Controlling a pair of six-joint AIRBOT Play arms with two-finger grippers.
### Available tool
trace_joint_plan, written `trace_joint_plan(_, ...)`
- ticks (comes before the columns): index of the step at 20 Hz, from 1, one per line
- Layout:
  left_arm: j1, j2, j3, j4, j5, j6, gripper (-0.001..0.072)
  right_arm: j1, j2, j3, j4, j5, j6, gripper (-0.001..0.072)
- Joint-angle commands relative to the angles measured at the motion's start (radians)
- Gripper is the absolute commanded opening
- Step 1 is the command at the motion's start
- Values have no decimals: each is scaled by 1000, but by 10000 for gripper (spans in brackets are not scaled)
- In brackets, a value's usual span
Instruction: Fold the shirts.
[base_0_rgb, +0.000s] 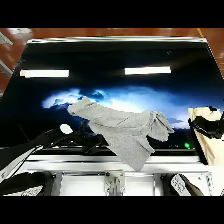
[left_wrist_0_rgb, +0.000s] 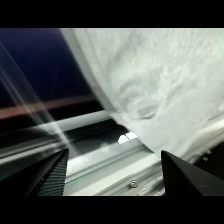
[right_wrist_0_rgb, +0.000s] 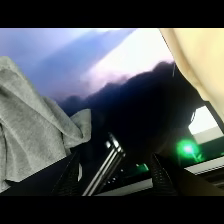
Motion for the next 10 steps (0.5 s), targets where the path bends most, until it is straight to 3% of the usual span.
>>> trace_joint_plan(1,-79,-43,-7,-208,155,94,632,-3,-54,-1,2,46,-8,600)
trace_joint_plan(2,-83,-43,-6,-246,187,109,631,-3,-86,-1,3,71,-8,659)
trace_joint_plan(5,-87,-43,3,-274,244,115,582,-3,-187,-1,29,150,-32,660)
trace_joint_plan(6,-88,-43,6,-281,267,115,505,-3,-218,-1,53,163,-42,660)
trace_joint_plan(7,-88,-42,8,-295,286,115,356,-3,-244,-1,77,166,-45,660)
trace_joint_plan(8,-88,-42,8,-304,299,116,268,-3,-265,-1,99,166,-46,660)
trace_joint_plan(9,-88,-42,10,-303,298,131,103,-3,-285,-1,123,164,-55,660)
trace_joint_plan(10,-88,-40,15,-303,288,177,35,-3,-303,-1,146,161,-69,660)
